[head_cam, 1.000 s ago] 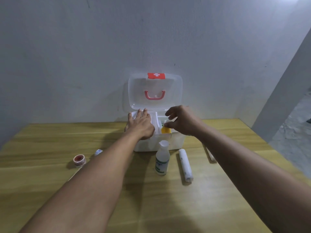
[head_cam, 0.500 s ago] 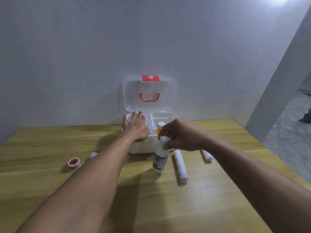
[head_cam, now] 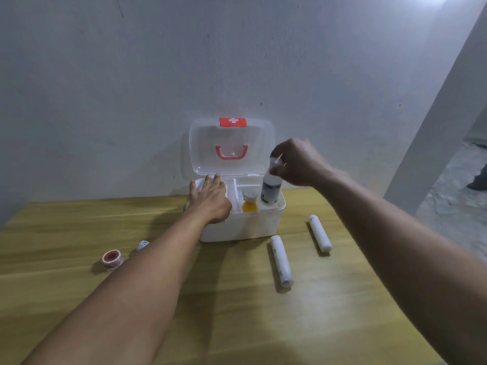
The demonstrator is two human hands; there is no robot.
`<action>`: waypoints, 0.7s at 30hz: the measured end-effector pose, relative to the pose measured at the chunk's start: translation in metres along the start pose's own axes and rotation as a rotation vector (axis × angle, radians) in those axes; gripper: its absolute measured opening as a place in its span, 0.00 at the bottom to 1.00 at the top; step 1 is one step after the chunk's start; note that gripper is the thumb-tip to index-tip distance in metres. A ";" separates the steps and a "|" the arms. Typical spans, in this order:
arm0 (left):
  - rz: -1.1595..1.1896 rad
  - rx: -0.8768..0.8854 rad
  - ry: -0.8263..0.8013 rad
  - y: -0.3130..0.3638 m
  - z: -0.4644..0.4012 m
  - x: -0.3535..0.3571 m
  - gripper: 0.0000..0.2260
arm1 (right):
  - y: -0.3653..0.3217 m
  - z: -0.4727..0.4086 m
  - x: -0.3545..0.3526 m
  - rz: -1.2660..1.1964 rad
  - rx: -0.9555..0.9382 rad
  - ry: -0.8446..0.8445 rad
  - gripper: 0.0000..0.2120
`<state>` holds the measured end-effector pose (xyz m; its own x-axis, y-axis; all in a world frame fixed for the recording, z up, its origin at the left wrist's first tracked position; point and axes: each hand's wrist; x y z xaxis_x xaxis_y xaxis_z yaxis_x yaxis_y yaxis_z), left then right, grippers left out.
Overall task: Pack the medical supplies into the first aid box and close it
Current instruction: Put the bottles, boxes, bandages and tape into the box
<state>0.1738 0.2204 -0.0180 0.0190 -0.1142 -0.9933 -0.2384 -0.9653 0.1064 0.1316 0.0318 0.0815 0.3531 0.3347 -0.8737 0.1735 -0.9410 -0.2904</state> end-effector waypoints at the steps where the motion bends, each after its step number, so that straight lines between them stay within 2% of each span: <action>1: -0.006 0.003 0.001 0.000 0.000 0.000 0.29 | 0.004 -0.001 0.013 0.008 0.007 -0.026 0.15; 7: -0.027 0.010 0.003 -0.001 -0.002 0.002 0.28 | 0.020 -0.002 0.064 0.030 0.071 -0.126 0.18; 12: -0.027 0.010 0.000 -0.001 -0.002 0.003 0.27 | 0.032 -0.002 0.062 -0.095 0.125 -0.134 0.24; 14: -0.043 0.007 -0.002 -0.001 -0.003 0.004 0.27 | 0.039 0.001 0.054 -0.188 0.196 -0.047 0.19; 16: -0.054 0.003 -0.004 -0.001 -0.005 0.004 0.27 | 0.053 0.007 0.052 -0.114 0.291 0.016 0.12; 17: -0.056 0.003 -0.005 -0.001 -0.005 0.004 0.27 | 0.061 0.012 0.053 -0.022 0.336 -0.025 0.12; 21: -0.055 -0.001 -0.001 -0.001 -0.005 0.003 0.27 | 0.080 0.043 0.067 0.282 0.443 -0.384 0.16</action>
<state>0.1793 0.2197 -0.0213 0.0313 -0.0610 -0.9976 -0.2362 -0.9703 0.0519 0.1292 -0.0233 -0.0173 -0.0386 0.1079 -0.9934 -0.3025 -0.9488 -0.0913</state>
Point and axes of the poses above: each hand's wrist, its own z-axis away from the middle knuckle, its own x-axis out of the palm, y = z × x, and after that the axes turned 3 degrees about y, right-handed
